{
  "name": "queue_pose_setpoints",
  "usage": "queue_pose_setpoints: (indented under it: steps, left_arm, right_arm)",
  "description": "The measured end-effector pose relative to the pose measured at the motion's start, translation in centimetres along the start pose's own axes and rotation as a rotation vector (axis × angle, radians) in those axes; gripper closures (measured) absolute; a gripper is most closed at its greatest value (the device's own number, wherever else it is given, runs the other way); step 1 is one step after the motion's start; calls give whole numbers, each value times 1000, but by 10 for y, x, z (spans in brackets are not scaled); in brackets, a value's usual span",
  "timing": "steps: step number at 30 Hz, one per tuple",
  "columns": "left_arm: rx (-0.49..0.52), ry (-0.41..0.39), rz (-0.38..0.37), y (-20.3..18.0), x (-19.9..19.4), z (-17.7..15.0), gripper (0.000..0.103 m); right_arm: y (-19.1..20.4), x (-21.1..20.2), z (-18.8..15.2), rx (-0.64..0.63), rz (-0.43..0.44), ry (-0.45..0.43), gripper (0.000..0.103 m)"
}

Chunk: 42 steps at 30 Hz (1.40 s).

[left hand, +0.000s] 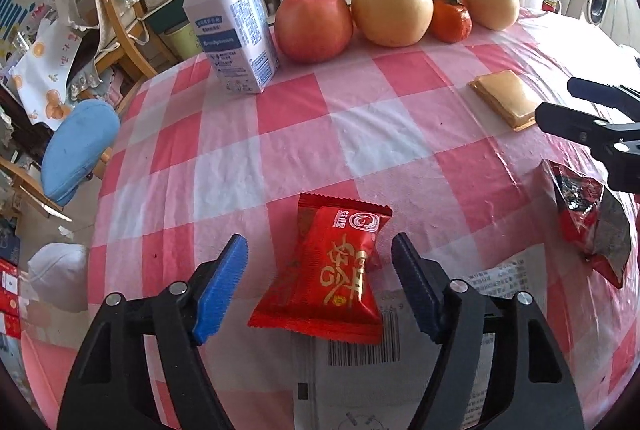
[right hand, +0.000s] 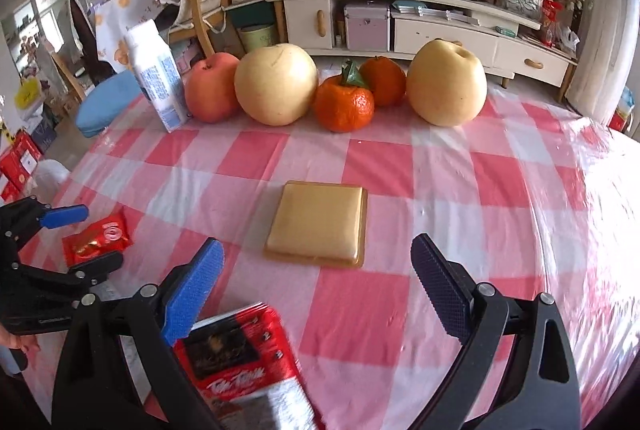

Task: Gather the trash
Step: 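Grasp the red candy wrapper with the left tool while the right tool grasps the yellow cake square, then carry the red wrapper and yellow cake square over the pink basin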

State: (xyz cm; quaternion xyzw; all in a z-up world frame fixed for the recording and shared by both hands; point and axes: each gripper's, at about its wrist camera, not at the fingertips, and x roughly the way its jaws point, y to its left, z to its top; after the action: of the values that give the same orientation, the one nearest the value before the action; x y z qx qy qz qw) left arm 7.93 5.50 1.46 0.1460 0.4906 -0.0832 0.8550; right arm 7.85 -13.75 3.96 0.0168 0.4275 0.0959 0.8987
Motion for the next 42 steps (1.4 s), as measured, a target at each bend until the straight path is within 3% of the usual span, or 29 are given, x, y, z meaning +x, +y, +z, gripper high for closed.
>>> queue_pose_setpoints:
  steps: [6,8,13,21,32,42]
  left_arm:
    - [-15,1,-19,0,3,2,36]
    - [-21,-1,-29,0,4,3,39]
    - [-19,-7,-44,-3,3,4,49]
    - [-13,-11,-62,-9,1,2,62]
    - [-44,-31,-84,-3,-5,0,68]
    - [-75,-61,-124,3,-20,-5,68]
  right_arm:
    - [-4,13,7,-19,-14,20,11]
    - [-5,19,8,-19,-7,34,21]
    - [-8,27,10,-24,6,53,24]
    - [0,31,8,-77,-34,66,41]
    - [-3,27,4,-89,-47,46,42]
    - [-3,-7,7,-58,-18,-33,42]
